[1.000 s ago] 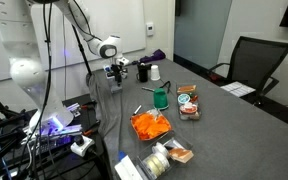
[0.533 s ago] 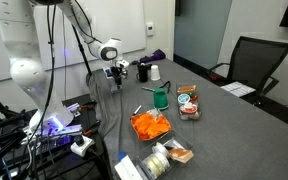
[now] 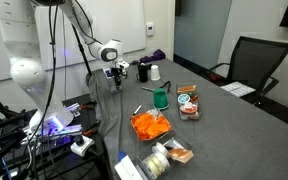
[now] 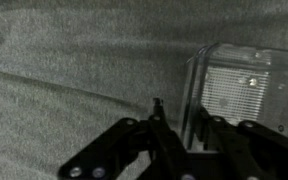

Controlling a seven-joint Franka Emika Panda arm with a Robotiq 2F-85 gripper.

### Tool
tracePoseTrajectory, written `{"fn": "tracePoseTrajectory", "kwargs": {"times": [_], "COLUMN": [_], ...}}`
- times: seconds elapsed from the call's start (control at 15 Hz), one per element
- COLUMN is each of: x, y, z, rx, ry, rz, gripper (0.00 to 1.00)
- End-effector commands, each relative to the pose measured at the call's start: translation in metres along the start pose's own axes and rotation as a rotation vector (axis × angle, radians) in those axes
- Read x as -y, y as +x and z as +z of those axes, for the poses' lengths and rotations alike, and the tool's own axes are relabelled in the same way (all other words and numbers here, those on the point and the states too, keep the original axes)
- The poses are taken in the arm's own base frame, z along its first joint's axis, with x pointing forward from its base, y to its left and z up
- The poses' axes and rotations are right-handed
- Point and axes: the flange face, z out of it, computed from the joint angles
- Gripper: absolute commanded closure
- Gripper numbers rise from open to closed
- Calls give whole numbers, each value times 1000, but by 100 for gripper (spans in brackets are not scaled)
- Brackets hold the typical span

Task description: Move the clear container on the left to the right.

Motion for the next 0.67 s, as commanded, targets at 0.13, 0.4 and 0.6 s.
{"fn": "tracePoseTrajectory", "kwargs": {"times": [0.13,0.4,0.6], "x": [1,-3,-22], "y": [1,4,7], "z": [-4,-23,-36], "rx": [-33,-59,-79], "ry": [11,34,53], "rz": [-7,-2,-3], "gripper": [100,99,98]}}
